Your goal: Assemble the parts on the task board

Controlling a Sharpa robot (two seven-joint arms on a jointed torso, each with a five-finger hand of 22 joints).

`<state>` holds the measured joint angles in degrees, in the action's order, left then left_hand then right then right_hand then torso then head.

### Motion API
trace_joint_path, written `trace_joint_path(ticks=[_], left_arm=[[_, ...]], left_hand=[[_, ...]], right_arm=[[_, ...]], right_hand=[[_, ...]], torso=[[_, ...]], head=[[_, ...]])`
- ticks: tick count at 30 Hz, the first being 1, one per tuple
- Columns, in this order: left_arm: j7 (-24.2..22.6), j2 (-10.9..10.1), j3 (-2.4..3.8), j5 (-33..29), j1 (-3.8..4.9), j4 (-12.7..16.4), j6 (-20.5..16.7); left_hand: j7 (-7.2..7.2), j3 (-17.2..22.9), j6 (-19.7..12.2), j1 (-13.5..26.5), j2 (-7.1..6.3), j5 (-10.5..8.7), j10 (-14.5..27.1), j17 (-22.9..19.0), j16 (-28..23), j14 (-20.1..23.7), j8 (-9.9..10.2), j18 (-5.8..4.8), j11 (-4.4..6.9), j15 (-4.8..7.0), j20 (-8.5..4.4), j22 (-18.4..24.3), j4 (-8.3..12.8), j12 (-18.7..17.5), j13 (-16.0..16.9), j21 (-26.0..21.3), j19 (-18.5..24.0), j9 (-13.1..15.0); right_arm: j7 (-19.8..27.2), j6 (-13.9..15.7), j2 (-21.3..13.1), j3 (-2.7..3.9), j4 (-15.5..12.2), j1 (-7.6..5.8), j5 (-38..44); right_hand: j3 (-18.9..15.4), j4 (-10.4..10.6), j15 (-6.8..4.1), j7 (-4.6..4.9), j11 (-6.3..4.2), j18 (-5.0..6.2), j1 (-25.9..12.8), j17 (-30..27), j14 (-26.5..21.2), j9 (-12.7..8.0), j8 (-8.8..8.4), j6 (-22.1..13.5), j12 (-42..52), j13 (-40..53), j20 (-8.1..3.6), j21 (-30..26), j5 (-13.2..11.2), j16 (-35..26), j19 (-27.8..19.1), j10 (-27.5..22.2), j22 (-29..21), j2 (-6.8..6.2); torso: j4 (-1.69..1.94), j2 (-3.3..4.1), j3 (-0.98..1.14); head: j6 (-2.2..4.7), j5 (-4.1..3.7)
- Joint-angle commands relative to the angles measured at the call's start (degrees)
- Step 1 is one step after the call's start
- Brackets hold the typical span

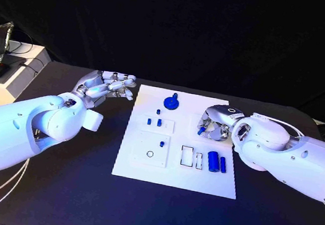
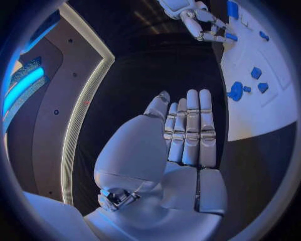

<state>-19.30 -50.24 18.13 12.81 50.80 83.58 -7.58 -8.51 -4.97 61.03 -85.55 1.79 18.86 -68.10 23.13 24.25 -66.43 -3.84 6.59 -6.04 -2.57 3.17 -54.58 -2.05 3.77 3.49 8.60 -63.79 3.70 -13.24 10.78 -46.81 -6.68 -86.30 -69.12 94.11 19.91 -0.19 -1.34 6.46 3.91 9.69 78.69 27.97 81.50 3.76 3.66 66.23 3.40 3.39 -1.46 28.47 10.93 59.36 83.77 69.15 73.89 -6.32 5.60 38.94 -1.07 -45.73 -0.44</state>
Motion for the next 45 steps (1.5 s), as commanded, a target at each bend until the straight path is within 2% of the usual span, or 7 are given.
trace_joint_path(ticks=[1, 9, 19, 27, 34, 38, 45], left_arm=[[-0.5, 0.1, 0.04, -0.4, -0.02, 0.1, 0.5], [-0.4, 0.0, 0.04, -0.4, -0.02, 0.1, 0.5], [-0.5, 0.1, 0.05, -0.4, -0.03, 0.0, 0.5], [-0.4, 0.2, 0.05, -0.4, -0.04, -0.4, 0.3], [-0.2, 0.4, 0.05, -0.5, -0.03, -1.0, 0.3], [-0.2, 0.7, 0.04, -0.5, -0.03, -1.2, 0.4], [-0.3, 1.5, 0.04, -0.7, -0.03, -1.8, 1.0]], left_hand=[[0.10, -0.2, 0.1, 0.2, 0.52, -0.23, 0.3, 0.0, -0.2, 0.1, 0.2, -0.09, 0.18, -0.16, 0.10, 0.0, -0.3, -0.1, 0.1, -0.2, -0.5, 0.0], [0.10, -0.2, 0.1, 0.0, 0.51, -0.22, 0.3, 0.0, -0.1, 0.1, 0.2, -0.09, 0.18, -0.15, 0.09, -0.1, -0.3, -0.1, 0.1, -0.2, -0.5, 0.0], [0.10, -0.1, 0.2, -0.2, 0.56, -0.19, 0.2, 0.0, -0.1, 0.1, 0.2, -0.08, 0.20, -0.13, 0.06, -0.3, -0.2, -0.1, 0.1, -0.3, -0.5, 0.0], [0.07, -0.1, 0.2, -0.2, 0.51, -0.19, 0.2, 0.0, -0.1, 0.2, 0.2, -0.10, 0.19, -0.12, 0.03, -0.5, -0.1, -0.1, 0.1, -0.2, -0.5, 0.0], [0.07, -0.1, 0.2, -0.2, 0.51, -0.19, 0.2, 0.0, -0.1, 0.2, 0.2, -0.10, 0.19, -0.12, 0.03, -0.5, -0.1, -0.1, 0.1, -0.2, -0.5, 0.0], [0.07, -0.1, 0.2, -0.2, 0.51, -0.19, 0.2, 0.0, -0.1, 0.2, 0.2, -0.10, 0.19, -0.12, 0.03, -0.5, -0.1, -0.1, 0.1, -0.2, -0.5, 0.0], [0.13, -0.2, 0.2, -0.1, 0.43, -0.20, 0.2, 0.0, 0.0, 0.2, 0.2, -0.10, 0.20, -0.13, 0.04, -0.7, -0.1, -0.1, 0.1, -0.3, -0.5, 0.0]], right_arm=[[0.0, -1.0, 0.1, -0.03, -0.2, 0.10, 0.5], [0.0, 3.5, 0.0, -0.03, -0.5, 0.17, 0.4], [-1.5, 8.5, -1.3, 0.28, -1.3, -0.31, -6.3], [-2.0, 8.2, -3.3, 0.75, -4.1, -2.04, -12.4], [-2.3, 6.2, -3.7, 0.82, -9.0, -3.33, -14.2], [-2.3, 5.9, -2.2, 0.44, -11.3, -3.27, -11.3], [-2.5, 7.1, 2.9, -0.11, -12.8, -1.48, -6.0]], right_hand=[[0.5, -0.3, -0.49, -0.11, -0.14, 0.19, -0.4, 0.1, 0.0, 0.1, -0.08, 0.7, 0.0, 0.0, -0.88, 0.7, -0.5, 0.3, 3.0, 0.9, 0.2, 0.43], [2.5, -2.1, -1.21, -0.38, -1.21, -0.76, 1.0, 0.4, 0.1, 0.5, 0.23, 3.4, 0.0, 0.1, -1.47, 4.9, -1.7, 0.4, 3.2, 4.5, 1.8, 3.05], [4.2, -4.8, -1.56, -0.48, -1.66, -1.54, -0.6, 0.9, 0.1, 0.6, 0.09, 4.5, 0.0, 0.1, -2.13, 7.0, -0.7, 0.4, 3.1, 6.0, 3.9, 3.18], [4.2, -5.6, -1.56, -0.40, -1.64, -1.51, -0.8, 1.0, 0.1, 0.6, 0.11, 4.6, 0.0, 0.1, -2.15, 6.7, -0.5, 0.3, 3.2, 6.0, 4.3, 3.43], [4.0, -5.8, -1.56, -0.39, -1.63, -1.51, -0.9, 1.1, 0.1, 0.6, 0.09, 4.6, 0.0, 0.1, -2.14, 6.6, -0.4, 0.3, 3.2, 6.0, 4.5, 3.59], [3.8, -5.9, -1.54, -0.39, -1.62, -1.52, -1.0, 1.1, 0.1, 0.6, 0.09, 4.6, 0.0, 0.1, -2.12, 6.5, -0.5, 0.3, 3.1, 6.0, 4.6, 3.69], [3.7, -6.1, -1.55, -0.40, -1.62, -1.50, -1.1, 1.1, 0.1, 0.6, 0.09, 4.7, 0.0, 0.1, -2.13, 6.3, -0.2, 0.3, 3.2, 6.0, 4.6, 3.71]], torso=[[-0.02, -0.01, 0.01], [0.02, -0.03, 0.00], [-0.03, -0.08, -0.05], [-0.06, -0.15, -0.06], [-0.09, -0.14, -0.06], [-0.08, -0.11, 0.01], [0.07, -0.16, 0.05]], head=[[-0.12, -0.02], [-0.27, -0.06], [-0.08, 0.50], [0.06, 0.77], [0.08, 1.29], [0.00, 1.80], [-0.03, 2.52]])
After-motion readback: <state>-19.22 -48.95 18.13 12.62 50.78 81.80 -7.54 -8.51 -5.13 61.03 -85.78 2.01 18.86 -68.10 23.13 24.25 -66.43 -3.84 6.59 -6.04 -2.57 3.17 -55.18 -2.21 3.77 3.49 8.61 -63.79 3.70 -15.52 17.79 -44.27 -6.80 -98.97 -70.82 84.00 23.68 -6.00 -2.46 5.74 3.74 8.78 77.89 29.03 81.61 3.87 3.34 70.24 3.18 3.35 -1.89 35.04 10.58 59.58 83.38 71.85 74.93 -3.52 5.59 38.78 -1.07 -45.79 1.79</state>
